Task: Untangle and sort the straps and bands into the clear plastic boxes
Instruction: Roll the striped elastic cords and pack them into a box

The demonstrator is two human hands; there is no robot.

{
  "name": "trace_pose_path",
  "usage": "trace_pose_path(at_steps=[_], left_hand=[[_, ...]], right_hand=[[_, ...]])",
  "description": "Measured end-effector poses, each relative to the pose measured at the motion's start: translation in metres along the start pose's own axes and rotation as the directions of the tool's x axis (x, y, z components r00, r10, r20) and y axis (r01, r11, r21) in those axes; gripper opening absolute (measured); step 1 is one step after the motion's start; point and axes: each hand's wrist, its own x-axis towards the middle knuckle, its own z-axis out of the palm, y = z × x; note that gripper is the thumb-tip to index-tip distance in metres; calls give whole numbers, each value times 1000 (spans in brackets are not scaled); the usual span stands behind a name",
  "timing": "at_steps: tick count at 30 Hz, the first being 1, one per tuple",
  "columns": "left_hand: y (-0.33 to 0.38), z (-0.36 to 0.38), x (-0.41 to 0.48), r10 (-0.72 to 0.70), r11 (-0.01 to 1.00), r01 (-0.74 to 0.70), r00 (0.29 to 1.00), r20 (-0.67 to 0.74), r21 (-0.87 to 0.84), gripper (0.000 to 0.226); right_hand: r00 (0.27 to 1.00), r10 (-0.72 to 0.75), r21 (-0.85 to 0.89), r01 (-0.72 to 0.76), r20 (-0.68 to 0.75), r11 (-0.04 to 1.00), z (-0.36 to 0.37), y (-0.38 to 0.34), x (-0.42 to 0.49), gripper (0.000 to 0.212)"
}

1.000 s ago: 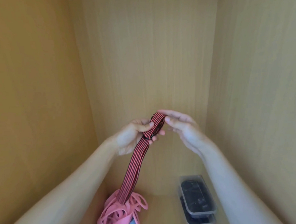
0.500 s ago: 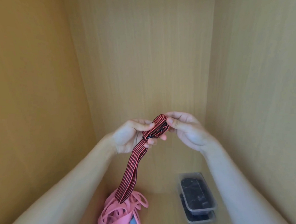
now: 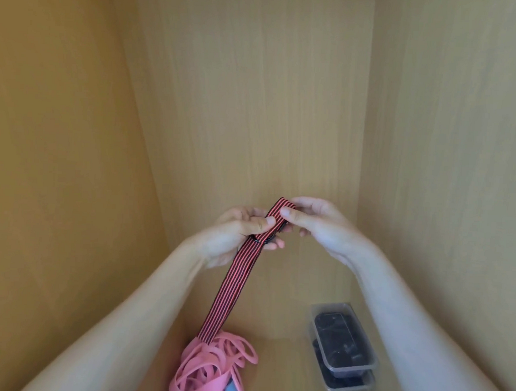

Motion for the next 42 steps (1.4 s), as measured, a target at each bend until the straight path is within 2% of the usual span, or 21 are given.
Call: trace_pose_path(at_steps=[4, 8, 11, 15, 19, 22, 27, 32, 35, 39, 42], left_hand=[[-1, 6, -1, -43, 999, 42, 997, -60, -15, 32], [1, 8, -4, -204, 956, 205, 979, -24, 211, 66], [2, 6, -5, -234, 932, 225, 972, -1, 286, 68], [3, 4, -8, -199, 930, 191, 980, -8, 314, 63], [1, 8, -6, -93, 940, 92, 996, -14, 329, 55], [-3, 10, -4, -46, 936, 55, 998, -37, 348, 55], [-4, 15, 0, -30, 986, 29, 1000, 6, 161, 42], [1, 20, -3, 24, 946, 9, 995, -97, 325, 47], [5, 22, -4, 50, 932, 4, 989, -140, 362, 53], [6, 23, -3, 43, 941, 12, 987, -156, 337, 54], [4, 21, -3, 7, 961, 29, 991, -130, 276, 49]], right_hand=[[994, -57, -88, 48, -95, 995, 4, -4, 2, 8], [970, -138, -203, 97, -202, 974, 9, -8, 5, 24], [956, -179, -230, 125, -233, 965, 14, -9, 3, 23], [937, -217, -235, 153, -274, 960, 20, -8, 2, 20], [977, -150, -107, 135, -150, 985, 14, -9, 1, 29], [981, -119, -41, 114, -156, 993, 13, -10, 1, 32], [955, -138, 12, 147, -263, 989, 13, -13, 2, 29], [945, -135, 51, 157, -298, 986, 17, -13, 3, 18], [934, -122, 72, 155, -335, 985, 17, -13, 3, 11], [897, -221, 8, 242, -383, 970, 19, -12, 5, 19], [845, -370, -188, 321, -386, 928, 23, -9, 4, 33]])
